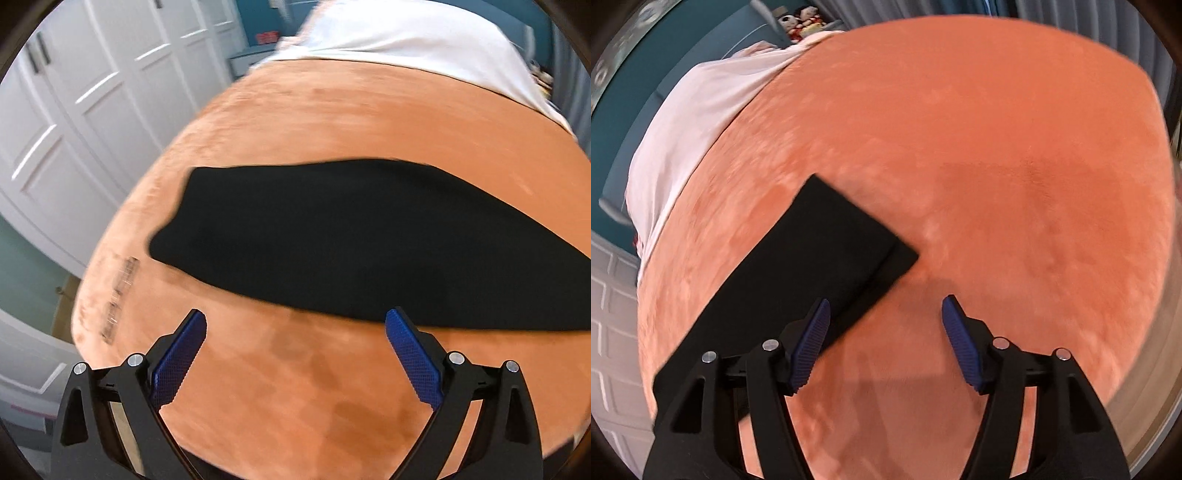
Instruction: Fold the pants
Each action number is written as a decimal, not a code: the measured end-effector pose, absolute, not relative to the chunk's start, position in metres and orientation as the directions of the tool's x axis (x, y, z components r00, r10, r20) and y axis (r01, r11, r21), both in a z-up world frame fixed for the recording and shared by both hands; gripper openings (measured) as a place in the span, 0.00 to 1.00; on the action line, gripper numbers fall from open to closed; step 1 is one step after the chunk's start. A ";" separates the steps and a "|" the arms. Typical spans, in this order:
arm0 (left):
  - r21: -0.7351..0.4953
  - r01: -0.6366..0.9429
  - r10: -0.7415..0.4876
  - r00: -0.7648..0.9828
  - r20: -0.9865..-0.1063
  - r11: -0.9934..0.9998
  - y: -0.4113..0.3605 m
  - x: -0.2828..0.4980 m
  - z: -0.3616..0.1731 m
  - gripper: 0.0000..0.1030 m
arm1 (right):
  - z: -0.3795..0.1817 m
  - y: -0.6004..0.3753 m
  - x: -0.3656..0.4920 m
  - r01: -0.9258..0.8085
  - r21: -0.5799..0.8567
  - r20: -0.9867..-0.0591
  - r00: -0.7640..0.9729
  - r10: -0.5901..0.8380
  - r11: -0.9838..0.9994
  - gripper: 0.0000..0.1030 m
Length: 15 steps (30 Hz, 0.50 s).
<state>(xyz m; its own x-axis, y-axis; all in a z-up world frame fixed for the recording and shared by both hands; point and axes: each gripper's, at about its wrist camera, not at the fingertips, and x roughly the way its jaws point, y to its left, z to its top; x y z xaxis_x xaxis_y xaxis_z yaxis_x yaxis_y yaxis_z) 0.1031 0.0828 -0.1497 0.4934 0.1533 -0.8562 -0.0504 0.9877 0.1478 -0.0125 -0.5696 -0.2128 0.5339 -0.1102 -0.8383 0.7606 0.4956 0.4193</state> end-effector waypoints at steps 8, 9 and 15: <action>0.125 0.057 0.086 0.455 -0.886 0.990 0.023 0.085 -0.147 0.93 | -0.226 -0.586 0.008 0.732 0.459 -0.808 0.579 -0.105 0.503 0.28; 0.135 0.061 0.093 0.456 -0.885 0.989 0.022 0.084 -0.146 0.93 | -0.224 -0.587 0.008 0.725 0.466 -0.804 0.586 -0.098 0.507 0.20; 0.102 0.037 0.073 0.468 -0.881 0.994 0.048 0.077 -0.139 0.93 | -0.151 -0.529 0.032 0.580 0.501 -0.727 0.685 -0.052 0.643 0.17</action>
<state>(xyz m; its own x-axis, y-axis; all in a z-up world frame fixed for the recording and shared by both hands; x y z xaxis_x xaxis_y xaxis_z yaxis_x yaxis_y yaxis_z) 0.0770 0.0481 -0.1392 0.4685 0.0725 -0.8805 0.0371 0.9941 0.1016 0.0322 -0.5293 -0.1512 0.6851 -0.0520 -0.7266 0.5796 0.6430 0.5005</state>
